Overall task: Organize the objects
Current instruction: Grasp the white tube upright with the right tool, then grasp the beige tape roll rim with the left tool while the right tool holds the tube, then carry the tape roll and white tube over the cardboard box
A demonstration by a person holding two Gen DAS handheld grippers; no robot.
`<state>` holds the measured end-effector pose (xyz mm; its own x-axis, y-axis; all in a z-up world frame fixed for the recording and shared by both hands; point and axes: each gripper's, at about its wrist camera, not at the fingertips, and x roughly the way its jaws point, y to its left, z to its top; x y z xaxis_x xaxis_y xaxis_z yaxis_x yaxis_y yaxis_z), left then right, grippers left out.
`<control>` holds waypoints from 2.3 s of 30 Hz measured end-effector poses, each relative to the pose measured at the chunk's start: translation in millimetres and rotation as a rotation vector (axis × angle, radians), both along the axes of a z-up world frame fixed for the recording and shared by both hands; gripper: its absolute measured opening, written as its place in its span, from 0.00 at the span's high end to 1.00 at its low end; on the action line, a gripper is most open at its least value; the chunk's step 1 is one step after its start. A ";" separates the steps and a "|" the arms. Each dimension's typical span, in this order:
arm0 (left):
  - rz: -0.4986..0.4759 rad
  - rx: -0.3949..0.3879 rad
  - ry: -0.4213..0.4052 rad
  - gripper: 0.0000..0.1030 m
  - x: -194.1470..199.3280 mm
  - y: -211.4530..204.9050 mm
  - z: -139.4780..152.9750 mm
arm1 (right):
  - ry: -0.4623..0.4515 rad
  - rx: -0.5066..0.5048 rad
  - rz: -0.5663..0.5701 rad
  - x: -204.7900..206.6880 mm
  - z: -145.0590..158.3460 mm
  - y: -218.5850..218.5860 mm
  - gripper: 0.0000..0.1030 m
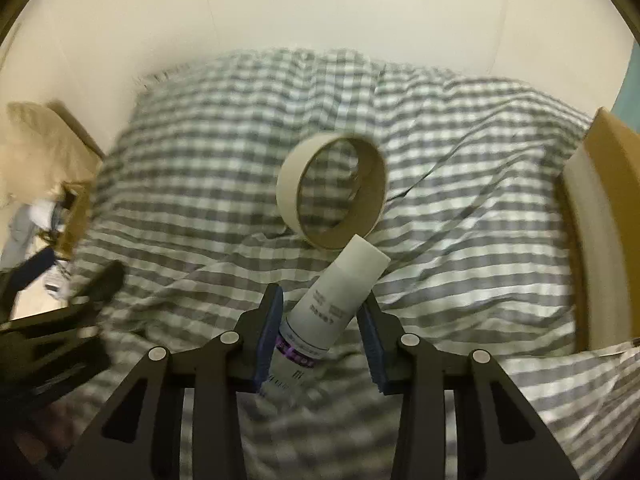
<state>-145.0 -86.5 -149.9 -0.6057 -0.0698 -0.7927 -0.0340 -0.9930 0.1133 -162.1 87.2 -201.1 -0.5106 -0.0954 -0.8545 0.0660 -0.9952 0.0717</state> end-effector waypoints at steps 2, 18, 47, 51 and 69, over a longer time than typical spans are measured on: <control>-0.027 0.004 0.004 0.00 1.1 14.4 3.9 | 0.026 0.016 0.002 6.8 14.2 11.4 0.66; -0.164 0.053 -0.007 0.00 -49.2 92.3 -13.4 | 0.068 0.087 0.015 -36.9 22.5 73.4 0.76; -0.197 0.111 -0.073 0.23 -61.7 110.1 -31.7 | 0.042 0.001 -0.014 -46.6 5.8 87.4 0.77; -0.171 0.114 -0.027 0.23 -34.0 98.5 6.6 | 0.080 -0.012 -0.009 -29.4 34.6 87.1 0.77; -0.259 0.212 0.305 0.23 104.9 144.6 216.5 | 0.473 0.145 0.029 128.9 268.2 126.4 0.77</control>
<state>-40.1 58.1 66.6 -0.7900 0.2598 -0.5554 -0.2811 -0.9584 -0.0484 -33.2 213.5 67.1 -0.8445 -0.0127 -0.5354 0.0856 -0.9901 -0.1117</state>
